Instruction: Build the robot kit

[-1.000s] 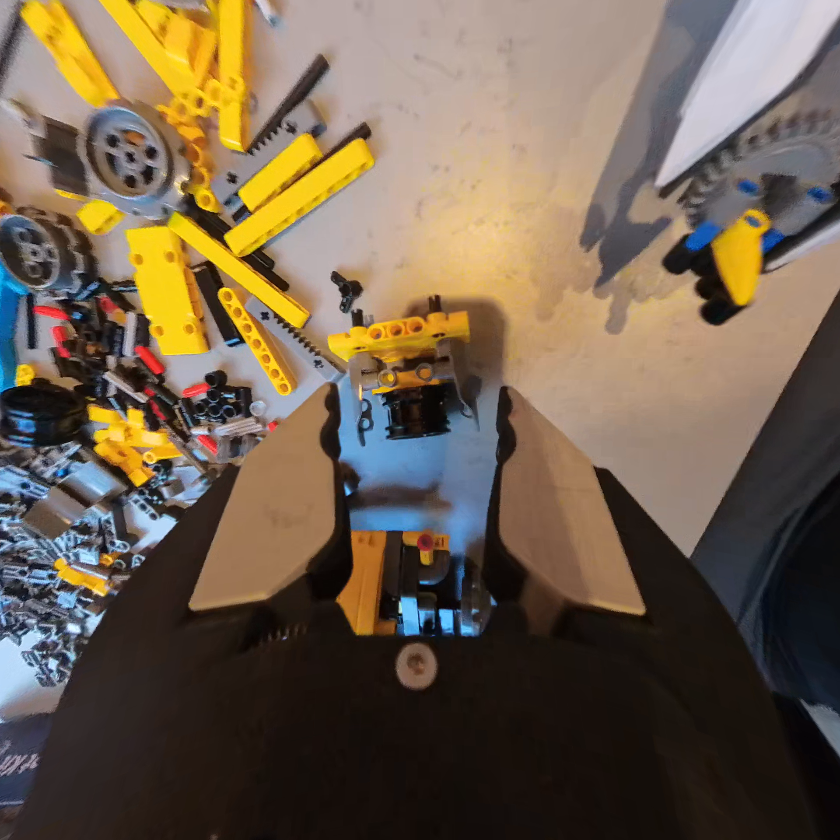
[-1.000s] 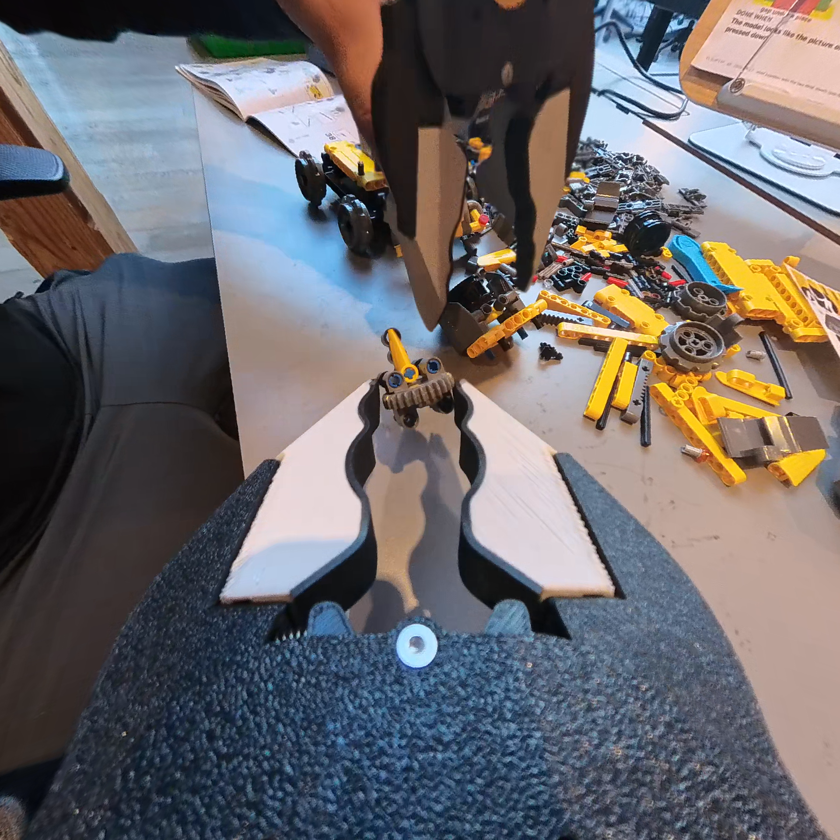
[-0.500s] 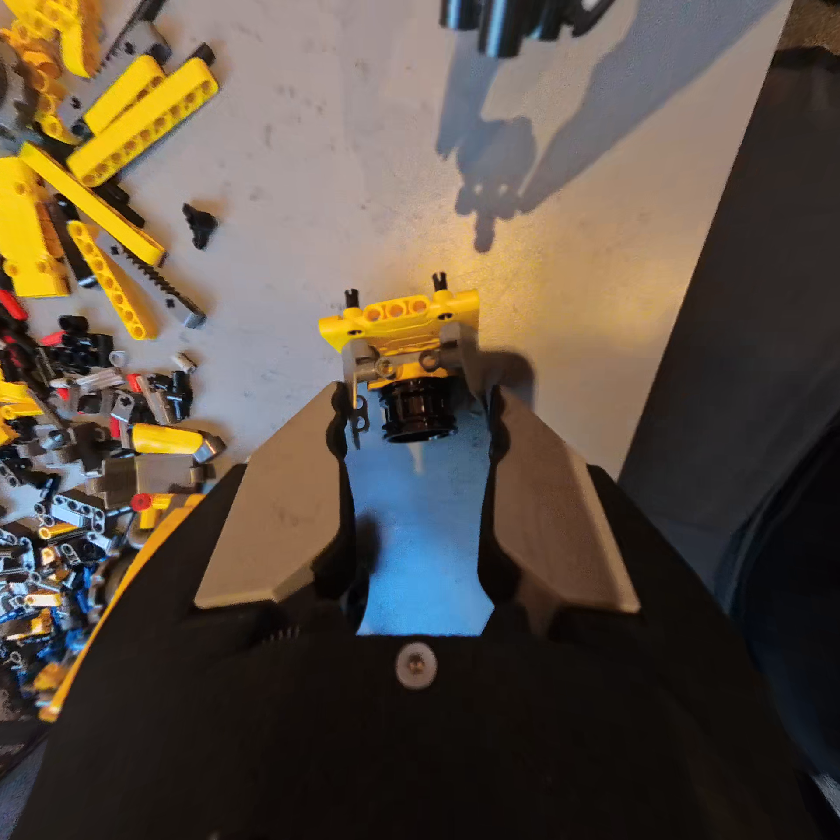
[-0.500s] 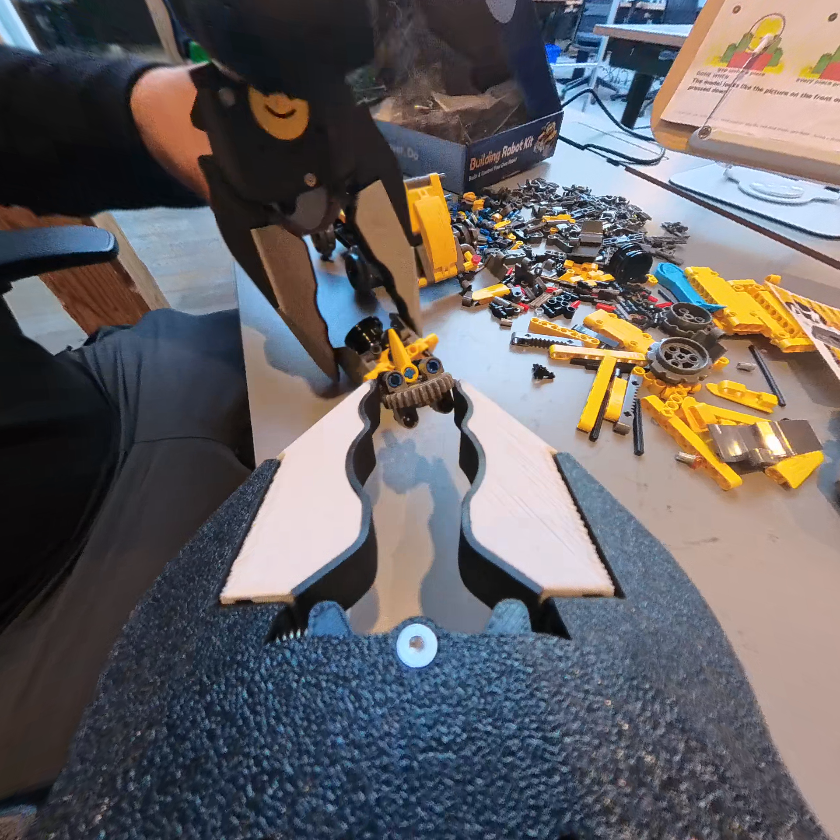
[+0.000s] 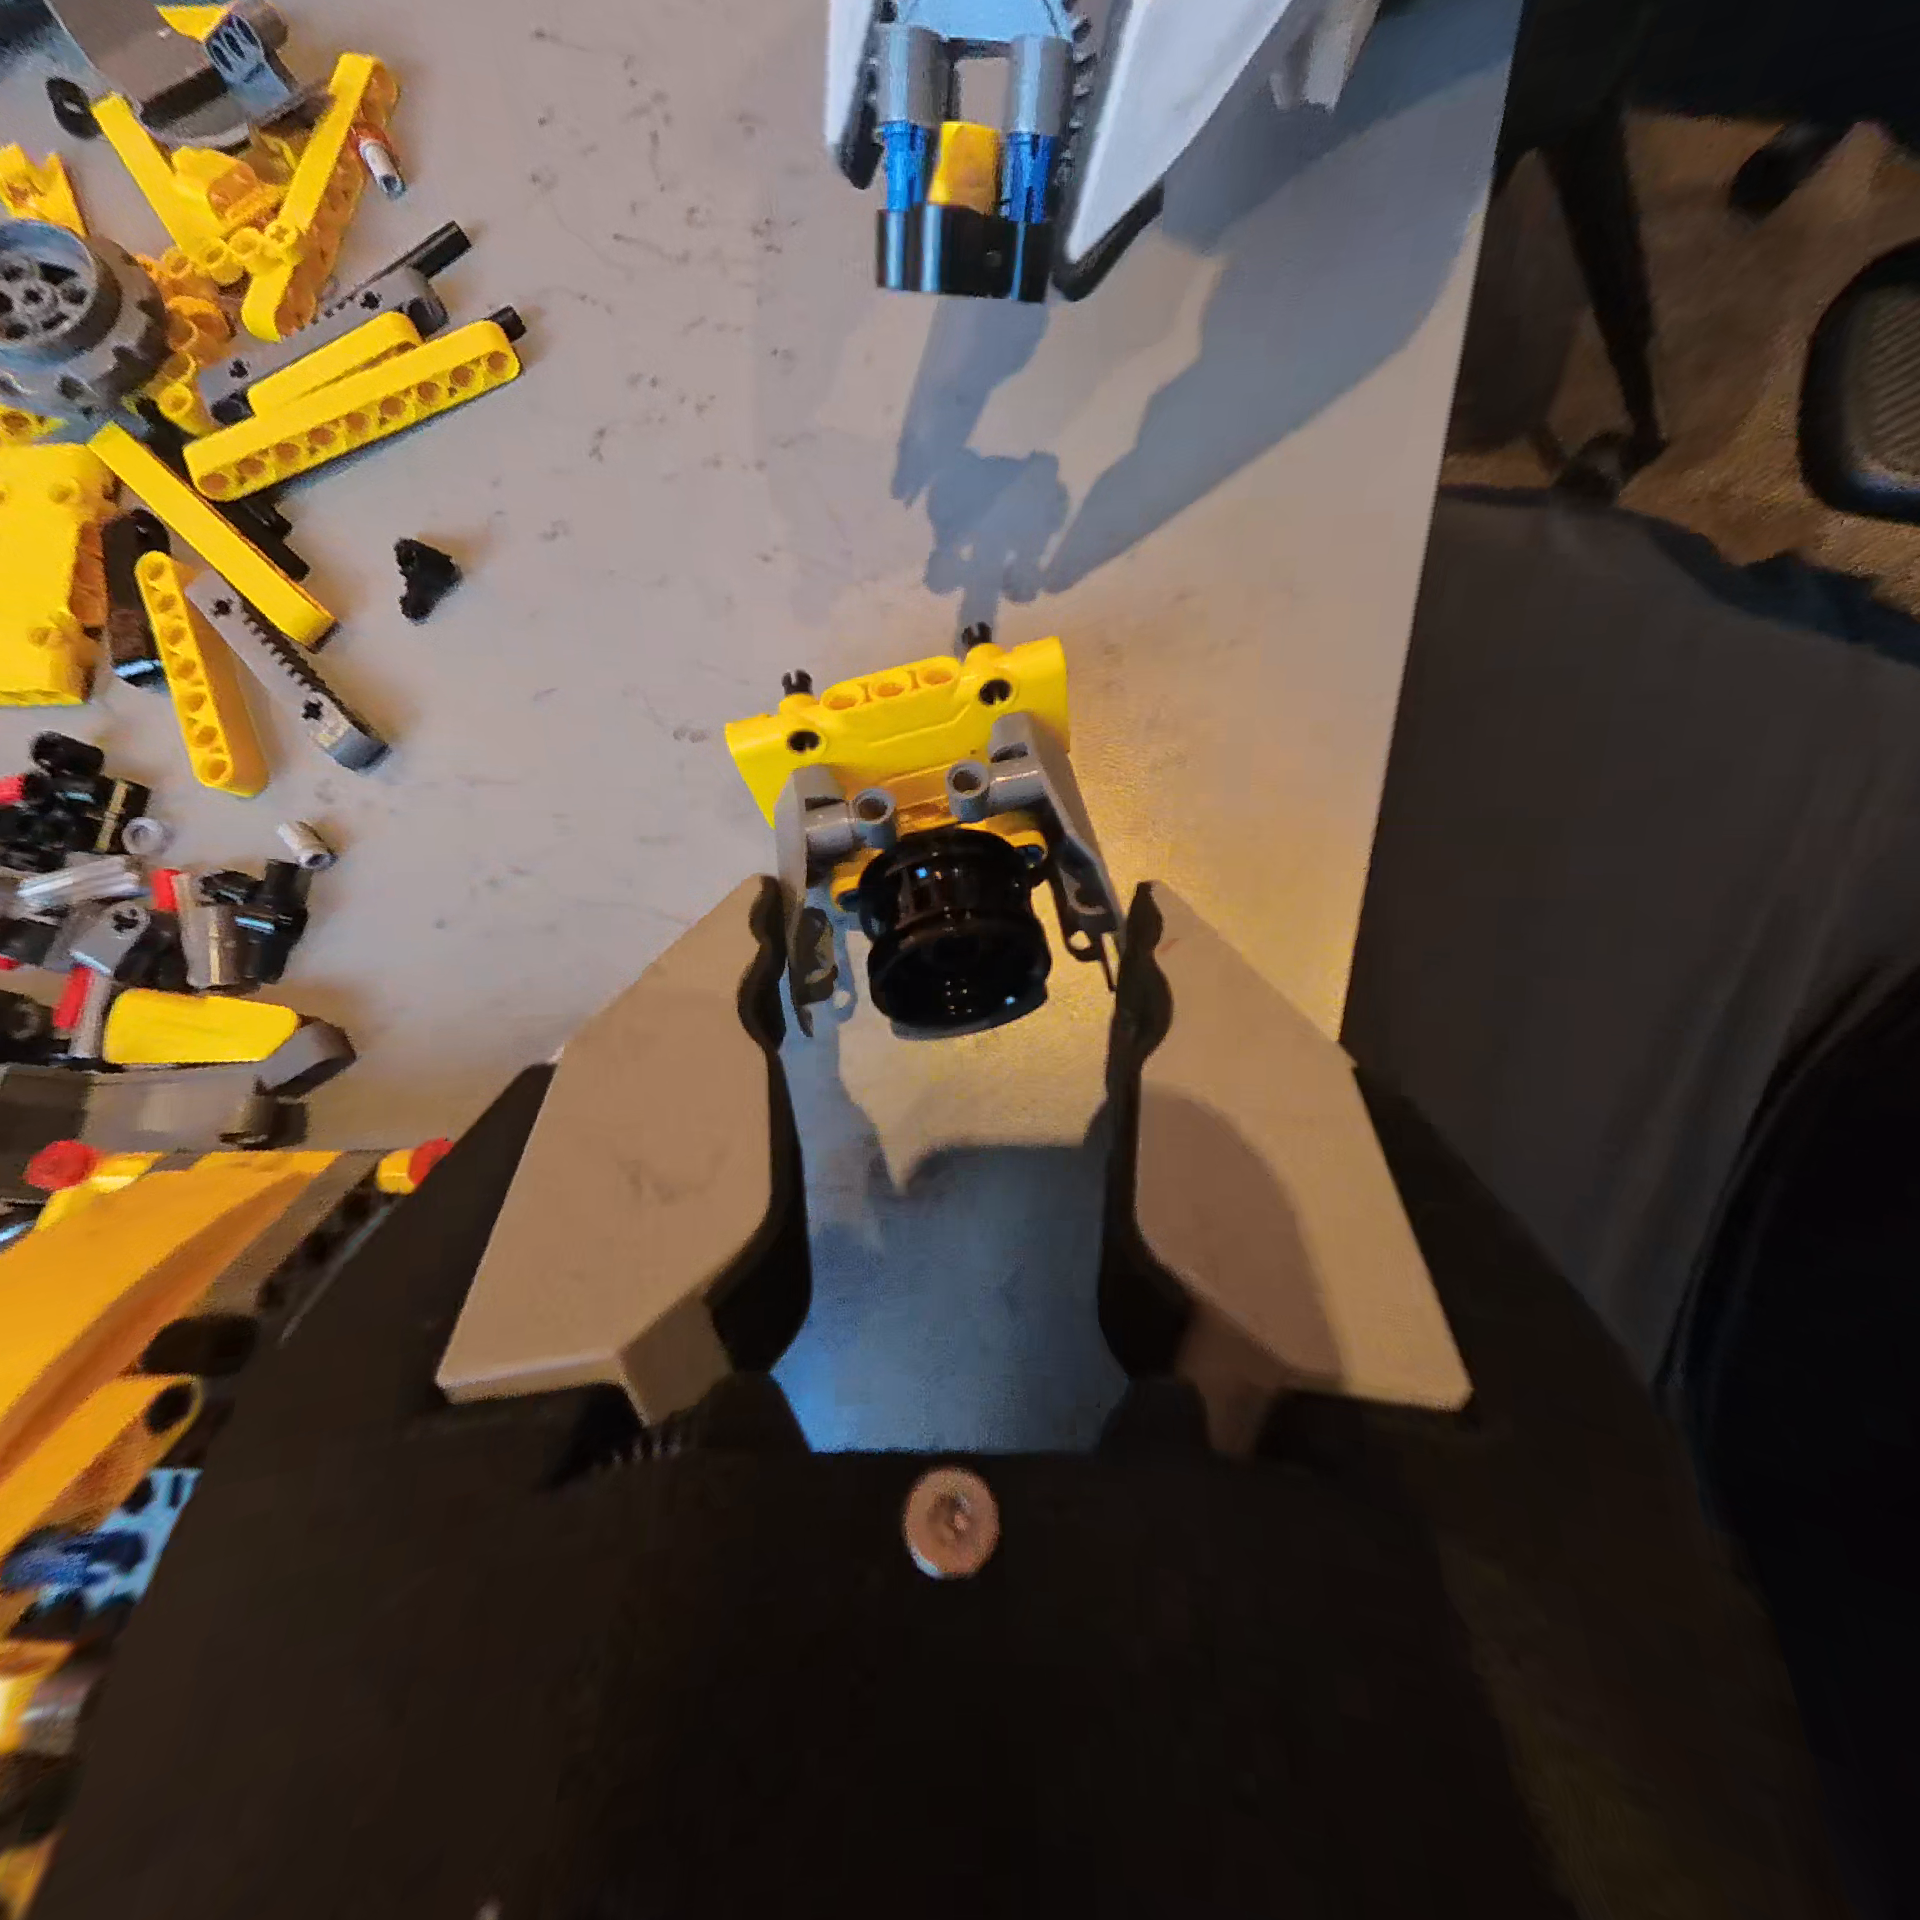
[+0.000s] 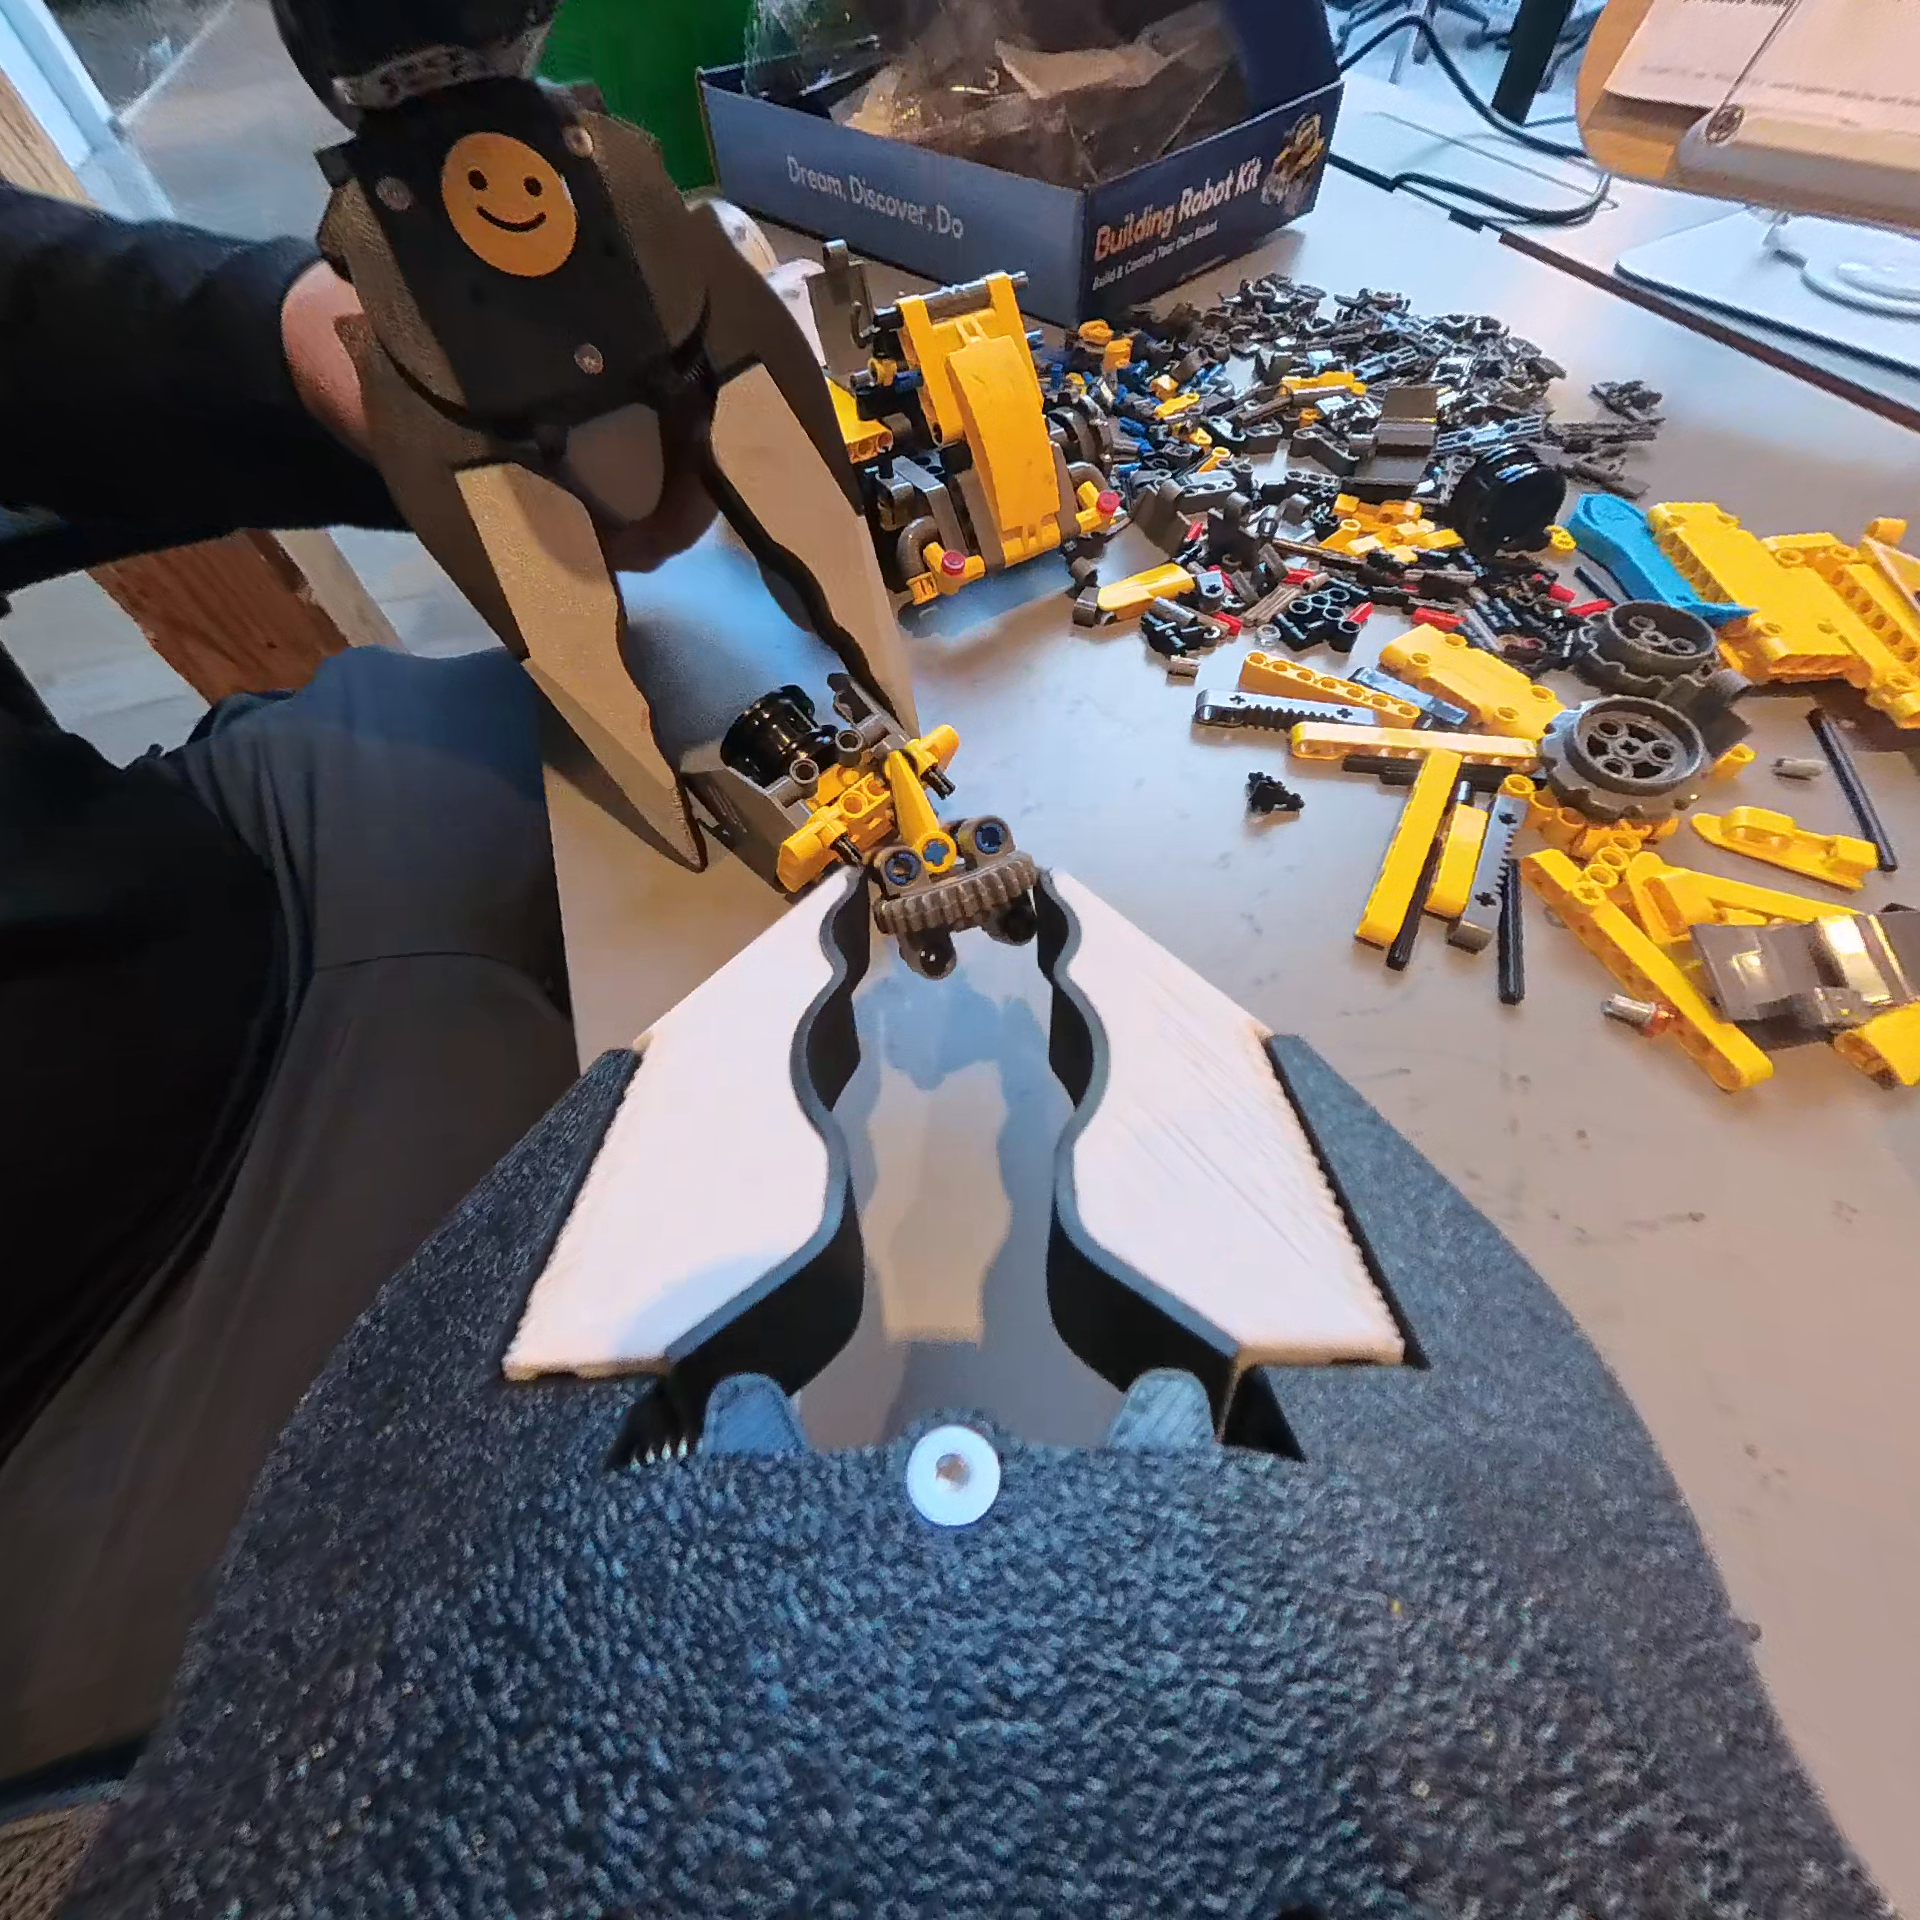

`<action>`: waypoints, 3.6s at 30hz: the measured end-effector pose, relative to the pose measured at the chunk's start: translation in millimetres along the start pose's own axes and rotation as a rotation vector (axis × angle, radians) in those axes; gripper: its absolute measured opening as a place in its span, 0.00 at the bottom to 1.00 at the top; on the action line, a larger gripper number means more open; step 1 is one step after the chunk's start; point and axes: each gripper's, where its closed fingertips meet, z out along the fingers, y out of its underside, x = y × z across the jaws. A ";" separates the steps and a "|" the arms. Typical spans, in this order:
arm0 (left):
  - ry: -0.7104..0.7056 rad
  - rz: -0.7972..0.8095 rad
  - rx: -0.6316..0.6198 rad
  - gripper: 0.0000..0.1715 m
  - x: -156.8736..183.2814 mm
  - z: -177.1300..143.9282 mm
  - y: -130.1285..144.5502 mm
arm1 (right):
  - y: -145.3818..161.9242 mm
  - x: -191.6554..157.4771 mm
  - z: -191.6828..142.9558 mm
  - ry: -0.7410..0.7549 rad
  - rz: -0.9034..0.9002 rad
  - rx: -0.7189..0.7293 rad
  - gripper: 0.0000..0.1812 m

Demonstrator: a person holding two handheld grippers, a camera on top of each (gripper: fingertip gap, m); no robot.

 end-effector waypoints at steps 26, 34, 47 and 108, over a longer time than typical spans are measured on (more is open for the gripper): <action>0.050 -0.063 0.101 0.37 2.5 -2.5 5.1 | -3.7 9.1 7.2 0.007 0.061 0.008 0.17; 0.122 -0.101 0.122 0.36 5.8 -5.1 3.1 | -7.7 6.7 17.9 -0.037 0.051 0.004 0.17; 0.163 -0.096 0.128 0.36 10.5 -6.6 2.8 | -20.4 9.6 28.8 -0.058 0.050 0.050 0.17; 0.148 -0.026 0.204 0.34 21.2 -22.5 3.0 | -56.3 -42.5 16.6 -0.349 0.182 0.275 0.16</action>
